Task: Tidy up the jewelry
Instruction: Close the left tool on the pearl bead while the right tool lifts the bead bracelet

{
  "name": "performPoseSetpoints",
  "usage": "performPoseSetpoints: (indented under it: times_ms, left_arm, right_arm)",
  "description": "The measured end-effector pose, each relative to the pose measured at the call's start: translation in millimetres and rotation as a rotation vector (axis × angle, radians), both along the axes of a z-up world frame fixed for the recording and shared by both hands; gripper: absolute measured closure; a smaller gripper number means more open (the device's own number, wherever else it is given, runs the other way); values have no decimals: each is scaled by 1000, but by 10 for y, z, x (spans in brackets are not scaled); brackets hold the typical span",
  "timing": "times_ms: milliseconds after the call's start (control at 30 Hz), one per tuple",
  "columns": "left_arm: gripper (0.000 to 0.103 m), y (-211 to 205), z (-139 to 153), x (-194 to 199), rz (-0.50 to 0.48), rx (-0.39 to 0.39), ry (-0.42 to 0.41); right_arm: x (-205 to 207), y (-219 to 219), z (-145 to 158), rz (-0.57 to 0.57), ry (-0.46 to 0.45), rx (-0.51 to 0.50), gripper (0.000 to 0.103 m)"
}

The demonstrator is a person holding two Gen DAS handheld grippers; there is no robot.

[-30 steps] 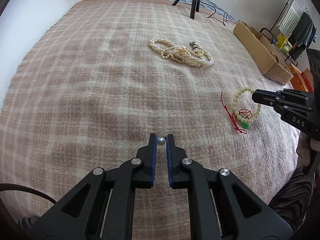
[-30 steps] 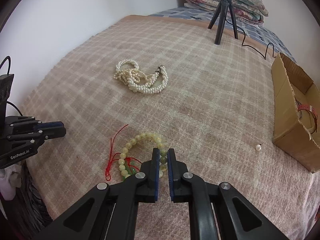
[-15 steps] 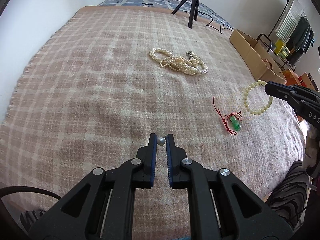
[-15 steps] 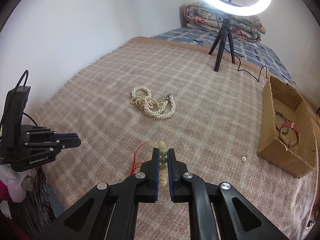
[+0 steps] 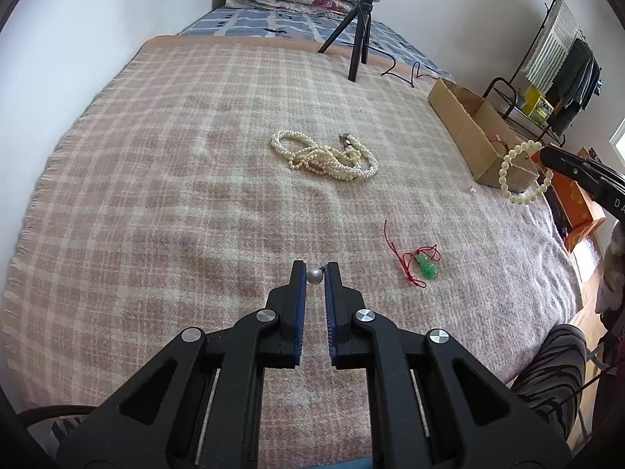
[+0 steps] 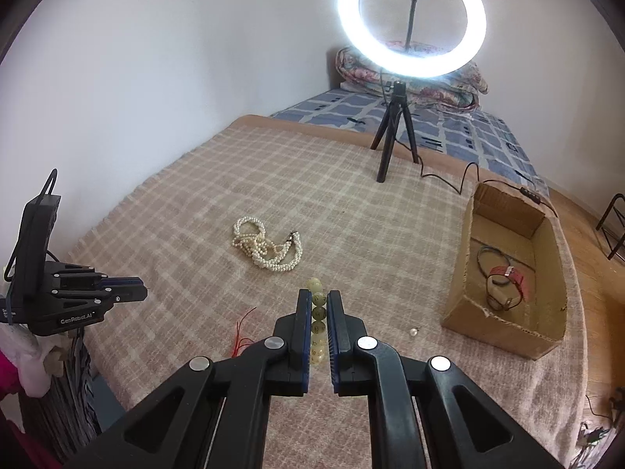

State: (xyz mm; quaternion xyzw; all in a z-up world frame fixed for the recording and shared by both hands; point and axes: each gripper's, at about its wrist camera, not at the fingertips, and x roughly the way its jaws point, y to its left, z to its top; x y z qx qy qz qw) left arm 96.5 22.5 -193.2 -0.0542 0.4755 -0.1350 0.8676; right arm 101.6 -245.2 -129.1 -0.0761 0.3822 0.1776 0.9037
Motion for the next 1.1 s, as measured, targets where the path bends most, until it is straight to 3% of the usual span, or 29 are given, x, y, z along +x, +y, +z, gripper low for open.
performPoseSetpoints:
  times_ms: [433, 1100]
  left_arm:
    - [96, -378, 259, 153, -57, -56, -48]
    - [96, -1500, 572, 646, -211, -133, -124]
  right_arm:
    - [54, -535, 408, -103, -102, -24, 98]
    - [386, -1229, 551, -211, -151, -58, 98]
